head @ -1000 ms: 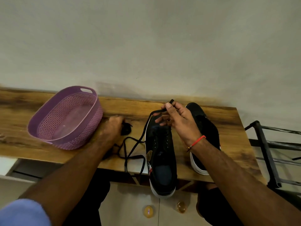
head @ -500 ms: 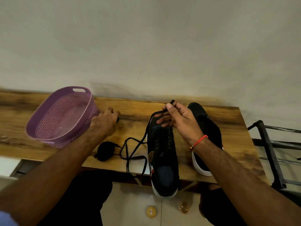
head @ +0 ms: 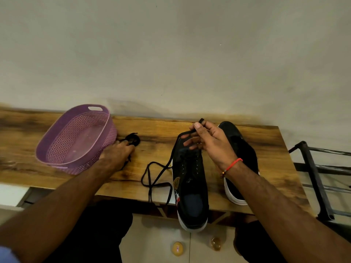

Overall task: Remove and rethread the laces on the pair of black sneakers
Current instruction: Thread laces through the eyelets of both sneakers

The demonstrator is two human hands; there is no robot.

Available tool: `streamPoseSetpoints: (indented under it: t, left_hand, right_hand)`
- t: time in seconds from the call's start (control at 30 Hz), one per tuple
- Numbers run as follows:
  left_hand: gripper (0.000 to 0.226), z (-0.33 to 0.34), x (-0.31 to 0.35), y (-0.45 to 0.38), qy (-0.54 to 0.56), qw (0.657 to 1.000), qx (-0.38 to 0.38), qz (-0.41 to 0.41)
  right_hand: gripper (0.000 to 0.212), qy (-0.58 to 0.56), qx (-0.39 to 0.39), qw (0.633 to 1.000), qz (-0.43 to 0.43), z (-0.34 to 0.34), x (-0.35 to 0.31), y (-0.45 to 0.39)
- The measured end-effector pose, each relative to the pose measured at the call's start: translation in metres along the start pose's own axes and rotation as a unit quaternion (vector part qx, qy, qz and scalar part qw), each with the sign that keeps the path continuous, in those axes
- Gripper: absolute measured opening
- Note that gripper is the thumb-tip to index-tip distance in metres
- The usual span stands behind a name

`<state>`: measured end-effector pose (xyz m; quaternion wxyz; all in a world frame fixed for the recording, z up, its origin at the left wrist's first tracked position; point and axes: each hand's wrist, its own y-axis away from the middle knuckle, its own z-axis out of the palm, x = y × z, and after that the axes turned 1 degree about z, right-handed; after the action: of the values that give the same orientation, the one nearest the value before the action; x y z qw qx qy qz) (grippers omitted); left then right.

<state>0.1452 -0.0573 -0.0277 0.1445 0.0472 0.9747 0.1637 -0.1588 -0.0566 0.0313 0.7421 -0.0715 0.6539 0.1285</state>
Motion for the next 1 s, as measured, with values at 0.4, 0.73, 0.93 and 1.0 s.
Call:
streamPoseSetpoints:
  t: [0.4,0.73,0.93,1.0]
  left_hand:
    - [0.025,-0.069,0.102,0.032,0.643,0.743,0.019,0.182]
    - [0.013,-0.039,0.048,0.010,0.765,0.602,0.116,-0.197]
    - [0.009,-0.057,0.060,0.006,0.900,0.359,0.194,-0.153]
    - [0.015,-0.065,0.059,0.003,0.925,0.269,0.228,-0.142]
  right_hand:
    - [0.021,-0.083,0.030,0.996,0.014,0.001,-0.001,-0.006]
    - [0.017,-0.210,0.184,0.960,-0.009,-0.026,0.000,-0.013]
    - [0.022,0.110,0.029,0.986,0.124,-0.020,0.000,-0.010]
    - [0.017,0.320,-0.034,0.938,0.131,-0.019,0.010,-0.007]
